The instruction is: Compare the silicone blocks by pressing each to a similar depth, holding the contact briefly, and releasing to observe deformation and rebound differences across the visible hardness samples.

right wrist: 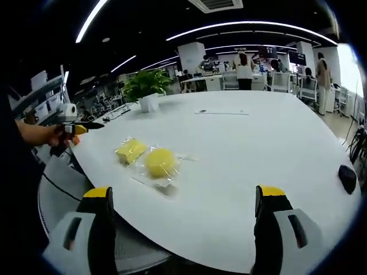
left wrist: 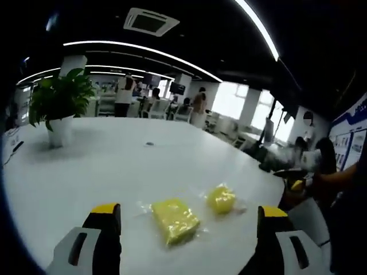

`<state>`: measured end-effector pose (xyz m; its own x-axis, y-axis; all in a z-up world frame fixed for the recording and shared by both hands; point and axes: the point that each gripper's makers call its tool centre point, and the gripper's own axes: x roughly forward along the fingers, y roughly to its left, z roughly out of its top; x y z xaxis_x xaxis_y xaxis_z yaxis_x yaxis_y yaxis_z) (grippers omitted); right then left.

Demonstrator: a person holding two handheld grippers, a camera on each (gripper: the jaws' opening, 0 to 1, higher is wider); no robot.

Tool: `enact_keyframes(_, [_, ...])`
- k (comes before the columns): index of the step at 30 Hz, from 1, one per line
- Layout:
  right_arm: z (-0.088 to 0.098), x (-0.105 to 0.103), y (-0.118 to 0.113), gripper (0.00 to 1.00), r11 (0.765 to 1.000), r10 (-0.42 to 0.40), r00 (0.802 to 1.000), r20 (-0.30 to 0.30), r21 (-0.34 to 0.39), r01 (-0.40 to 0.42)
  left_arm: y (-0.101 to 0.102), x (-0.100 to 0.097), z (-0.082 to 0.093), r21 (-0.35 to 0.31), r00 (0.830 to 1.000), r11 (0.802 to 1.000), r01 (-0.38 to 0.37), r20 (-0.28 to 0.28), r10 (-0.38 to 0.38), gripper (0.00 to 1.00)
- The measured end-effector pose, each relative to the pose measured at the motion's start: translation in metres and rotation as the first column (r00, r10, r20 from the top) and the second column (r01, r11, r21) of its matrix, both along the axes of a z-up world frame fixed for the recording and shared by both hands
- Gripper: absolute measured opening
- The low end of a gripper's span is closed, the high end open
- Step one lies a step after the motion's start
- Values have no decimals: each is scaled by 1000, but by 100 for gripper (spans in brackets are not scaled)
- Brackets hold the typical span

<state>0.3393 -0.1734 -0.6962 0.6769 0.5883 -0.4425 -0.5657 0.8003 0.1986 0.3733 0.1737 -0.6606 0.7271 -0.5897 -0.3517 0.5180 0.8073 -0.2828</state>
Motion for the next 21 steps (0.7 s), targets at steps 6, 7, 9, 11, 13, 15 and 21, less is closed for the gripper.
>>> enact_keyframes(6, [-1, 1, 1, 96, 1000, 19, 1000, 0, 9, -19, -15, 16, 7, -8, 1000, 1000, 22, -9, -22, 100])
enact_keyframes(7, [-1, 2, 2, 96, 1000, 18, 1000, 0, 10, -18, -16, 21, 7, 1, 1000, 1000, 27, -7, -27, 100])
enact_keyframes(9, [-1, 3, 2, 96, 1000, 17, 1000, 0, 12, -17, -19, 27, 7, 9, 999, 999, 38, -12, -38, 100])
enact_keyframes(11, [-1, 5, 2, 96, 1000, 18, 1000, 0, 15, -18, -22, 33, 7, 15, 999, 999, 41, -14, -41, 100])
enact_keyframes(13, [1, 7, 1, 96, 1000, 14, 1000, 8, 20, -14, -27, 38, 5, 24, 998, 998, 54, -30, -54, 100])
enact_keyframes(15, [2, 9, 0, 96, 1000, 10, 1000, 11, 19, -10, -32, 45, 3, 27, 997, 997, 66, -39, -65, 100])
enact_keyframes(21, [-1, 11, -4, 96, 1000, 8, 1000, 18, -7, -7, -45, 55, -3, 44, 995, 995, 89, -59, -86, 100])
